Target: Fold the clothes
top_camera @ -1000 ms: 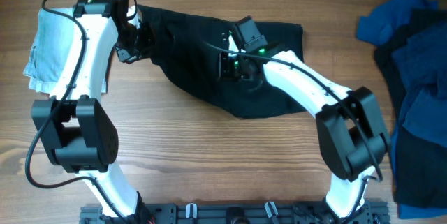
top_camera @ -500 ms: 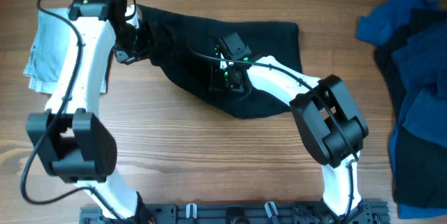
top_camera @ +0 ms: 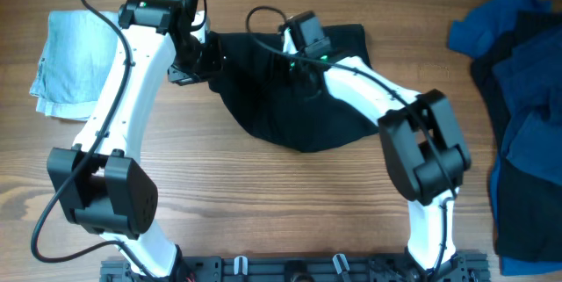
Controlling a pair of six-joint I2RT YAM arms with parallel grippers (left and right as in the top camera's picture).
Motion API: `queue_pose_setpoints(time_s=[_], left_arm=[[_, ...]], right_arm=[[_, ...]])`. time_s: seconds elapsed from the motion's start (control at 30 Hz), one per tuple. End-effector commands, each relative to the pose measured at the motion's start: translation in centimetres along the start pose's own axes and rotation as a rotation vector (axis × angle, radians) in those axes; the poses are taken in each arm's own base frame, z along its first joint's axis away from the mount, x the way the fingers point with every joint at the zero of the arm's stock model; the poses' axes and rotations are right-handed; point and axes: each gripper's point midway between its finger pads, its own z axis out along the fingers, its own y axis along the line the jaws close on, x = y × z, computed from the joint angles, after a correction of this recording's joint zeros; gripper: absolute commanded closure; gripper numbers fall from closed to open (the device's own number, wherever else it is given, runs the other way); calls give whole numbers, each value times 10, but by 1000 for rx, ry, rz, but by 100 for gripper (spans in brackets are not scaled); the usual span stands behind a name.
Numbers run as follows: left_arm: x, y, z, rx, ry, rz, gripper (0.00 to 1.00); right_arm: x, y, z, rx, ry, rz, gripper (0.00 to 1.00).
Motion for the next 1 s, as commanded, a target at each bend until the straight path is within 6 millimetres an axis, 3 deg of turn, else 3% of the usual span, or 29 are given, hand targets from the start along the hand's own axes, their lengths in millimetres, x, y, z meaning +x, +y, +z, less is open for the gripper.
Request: queue_pose_setpoints(time_s=[0.0, 0.13, 0.23, 0.33, 0.4, 0.47, 0.53, 0.7, 0.97], left_arm=[[2, 0, -15, -7, -19, 26, 94], [8, 2, -15, -17, 5, 47, 95], [12, 4, -15, -23, 22, 45, 96], [17, 5, -15, -29, 40, 42, 96], [17, 5, -15, -30, 42, 42, 96], [17, 5, -15, -29, 42, 42, 96], [17, 5, -15, -29, 42, 42, 96], [17, 5, -15, -30, 42, 42, 96], [20, -1, -14, -27, 47, 87, 96]], right_arm=[[27, -13, 35, 20, 81, 4, 96], [43, -33, 60, 32, 123, 14, 96], [54, -31, 67, -24, 172, 20, 96], [24, 0, 41, -95, 109, -73, 96], [-10, 20, 10, -102, 1, -135, 96], [-37, 25, -14, -59, -104, -149, 96], [-50, 22, -21, -28, -162, -155, 96], [-53, 21, -3, -38, -192, -204, 95], [-33, 3, 52, -40, -171, -225, 92]])
